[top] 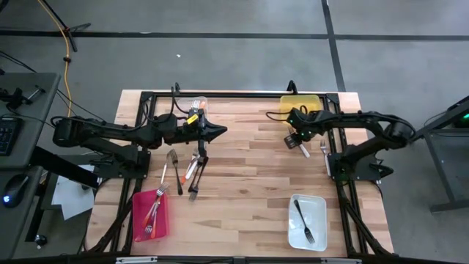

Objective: Sort silverware by color (type)
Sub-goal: Put the white fork into the yellow bin

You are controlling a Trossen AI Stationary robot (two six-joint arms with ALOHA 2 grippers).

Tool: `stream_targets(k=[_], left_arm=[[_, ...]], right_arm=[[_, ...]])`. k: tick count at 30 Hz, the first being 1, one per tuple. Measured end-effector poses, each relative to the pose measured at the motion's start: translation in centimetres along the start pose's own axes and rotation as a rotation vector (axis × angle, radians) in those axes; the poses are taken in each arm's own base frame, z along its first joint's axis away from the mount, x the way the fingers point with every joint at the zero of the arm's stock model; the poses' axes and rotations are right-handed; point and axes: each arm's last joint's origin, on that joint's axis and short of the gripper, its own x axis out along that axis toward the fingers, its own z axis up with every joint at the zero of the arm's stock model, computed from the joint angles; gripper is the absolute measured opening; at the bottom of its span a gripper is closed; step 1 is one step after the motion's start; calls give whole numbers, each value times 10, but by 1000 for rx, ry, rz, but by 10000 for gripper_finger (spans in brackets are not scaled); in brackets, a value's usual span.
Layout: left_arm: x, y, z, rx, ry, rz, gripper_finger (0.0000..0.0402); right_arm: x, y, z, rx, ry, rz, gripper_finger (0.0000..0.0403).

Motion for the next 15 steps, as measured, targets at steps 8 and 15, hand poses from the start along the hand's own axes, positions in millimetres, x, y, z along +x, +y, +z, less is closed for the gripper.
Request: stream_targets(k=[8,15], left_arm=[[0,0,-1,0,7,5,0],[-10,-3,8,-32,23,-18,0]], right_arm=[[-1,0,-1,-47,11,12,12],[-25,-2,-24,-140,45,-1,4]])
